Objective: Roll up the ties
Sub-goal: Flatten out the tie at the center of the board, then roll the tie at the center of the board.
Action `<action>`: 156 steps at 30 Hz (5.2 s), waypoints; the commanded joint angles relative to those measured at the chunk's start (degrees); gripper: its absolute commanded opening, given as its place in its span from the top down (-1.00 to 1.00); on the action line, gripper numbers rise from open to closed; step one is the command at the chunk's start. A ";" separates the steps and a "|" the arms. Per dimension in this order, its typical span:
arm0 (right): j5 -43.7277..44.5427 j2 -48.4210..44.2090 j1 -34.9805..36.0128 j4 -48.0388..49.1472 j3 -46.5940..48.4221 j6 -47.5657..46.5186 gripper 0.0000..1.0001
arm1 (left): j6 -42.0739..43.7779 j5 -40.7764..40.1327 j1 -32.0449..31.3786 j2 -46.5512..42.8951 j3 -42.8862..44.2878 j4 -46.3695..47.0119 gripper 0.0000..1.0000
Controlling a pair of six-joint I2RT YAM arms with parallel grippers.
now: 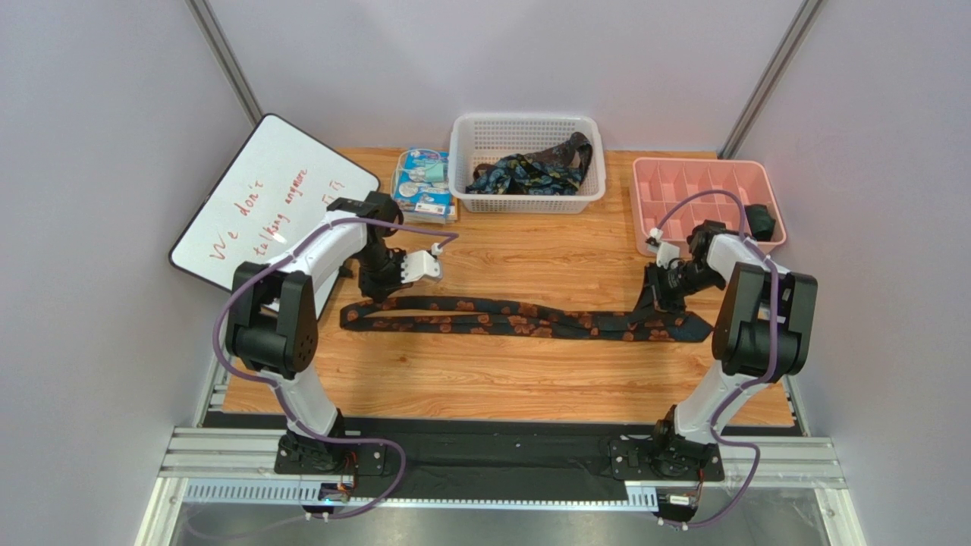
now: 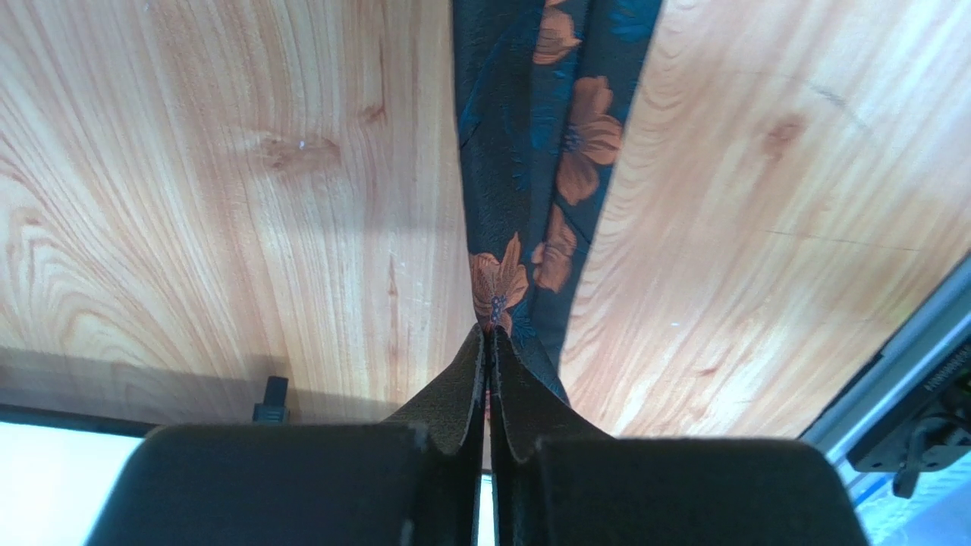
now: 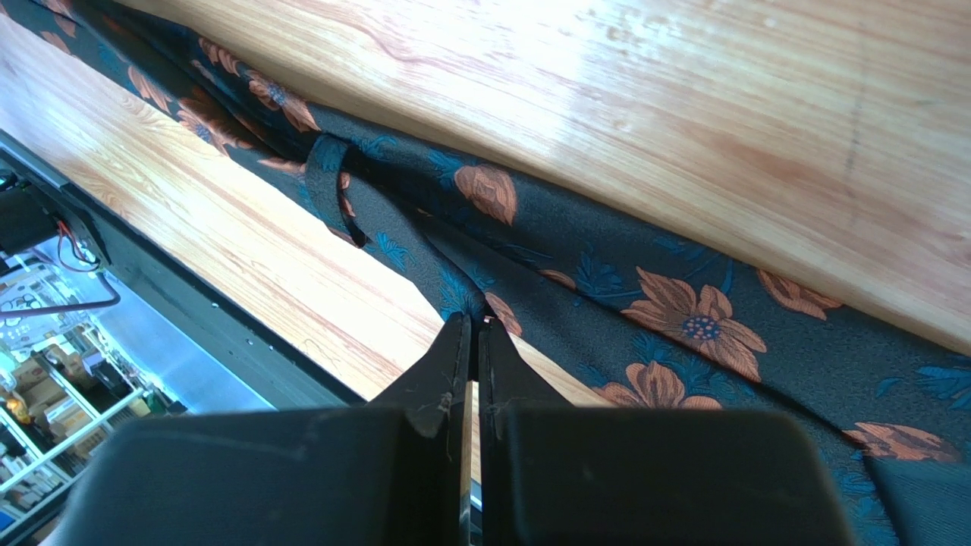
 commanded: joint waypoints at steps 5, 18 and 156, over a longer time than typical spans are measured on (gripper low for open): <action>-0.22 0.75 -0.68 0.56 -1.37 -2.08 1.00 | -2.29 7.16 0.68 -0.08 3.24 -1.14 0.34; 0.66 1.36 -0.59 0.65 -1.02 -1.81 1.00 | -4.14 3.48 -1.69 5.90 0.27 3.51 -0.29; -3.30 29.74 56.01 44.52 29.48 55.58 1.00 | -76.48 9.01 8.51 -10.53 -22.42 35.51 0.44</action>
